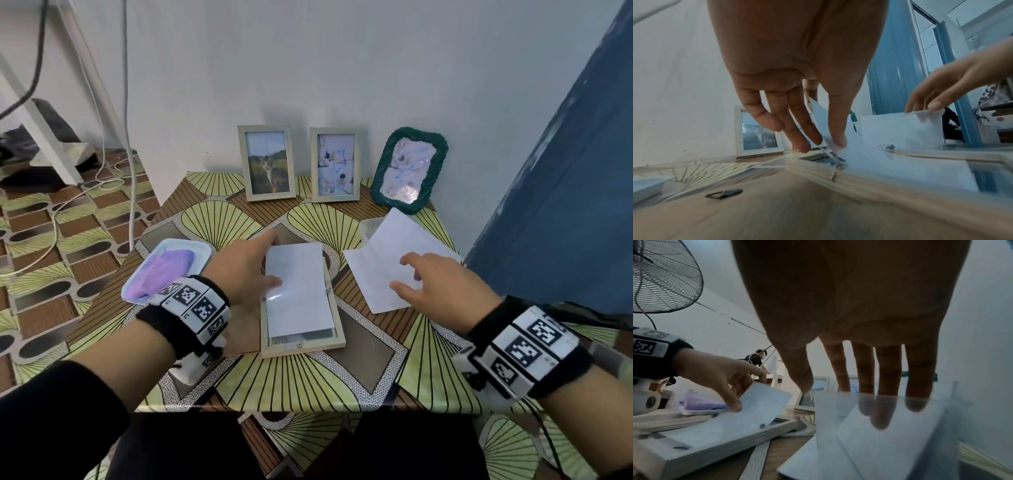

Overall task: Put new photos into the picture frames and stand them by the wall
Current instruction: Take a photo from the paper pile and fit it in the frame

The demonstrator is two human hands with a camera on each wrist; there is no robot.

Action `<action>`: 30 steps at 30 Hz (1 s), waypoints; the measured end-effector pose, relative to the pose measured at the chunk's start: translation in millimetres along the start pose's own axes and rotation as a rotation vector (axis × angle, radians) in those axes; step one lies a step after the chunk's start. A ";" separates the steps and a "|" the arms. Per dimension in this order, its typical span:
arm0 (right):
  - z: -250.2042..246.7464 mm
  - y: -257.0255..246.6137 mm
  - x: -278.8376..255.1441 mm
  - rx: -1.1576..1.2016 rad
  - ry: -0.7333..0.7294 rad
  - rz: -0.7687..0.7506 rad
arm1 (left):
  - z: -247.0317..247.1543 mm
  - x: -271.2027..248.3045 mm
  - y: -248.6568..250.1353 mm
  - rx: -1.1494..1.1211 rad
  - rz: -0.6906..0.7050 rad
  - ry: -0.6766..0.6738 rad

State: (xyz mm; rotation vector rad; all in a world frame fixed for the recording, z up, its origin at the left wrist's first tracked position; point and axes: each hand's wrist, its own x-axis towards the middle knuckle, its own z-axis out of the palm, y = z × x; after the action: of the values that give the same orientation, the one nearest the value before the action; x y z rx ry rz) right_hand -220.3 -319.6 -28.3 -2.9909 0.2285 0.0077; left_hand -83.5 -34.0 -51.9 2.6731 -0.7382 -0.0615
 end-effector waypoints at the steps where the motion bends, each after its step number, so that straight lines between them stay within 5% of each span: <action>1: 2.4 2.1 -1.6 0.035 -0.005 -0.002 | -1.6 -0.7 0.7 -0.025 0.007 0.025; 6: 9.1 4.7 -6.3 0.165 -0.040 -0.091 | -17.4 -3.1 11.0 -0.229 0.020 0.180; 12: 21.6 12.7 -7.4 0.365 0.064 -0.081 | -34.9 4.4 32.6 -0.388 0.028 0.169; 23: 16.6 41.4 -5.6 0.785 0.166 0.021 | -24.6 43.0 76.3 -0.878 -0.150 0.052; 26: 16.5 44.9 -5.1 0.825 0.170 0.020 | -21.0 55.7 83.2 -0.870 -0.153 0.030; 30: 16.9 47.4 -4.2 0.844 0.171 0.023 | -2.2 71.6 91.4 -0.705 -0.159 -0.167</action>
State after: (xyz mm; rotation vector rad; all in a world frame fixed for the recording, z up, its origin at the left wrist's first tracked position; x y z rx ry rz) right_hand -231.5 -363.0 -51.6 -2.1465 0.2138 -0.2715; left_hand -66.0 -142.1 -13.2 2.0515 -0.4342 -0.4941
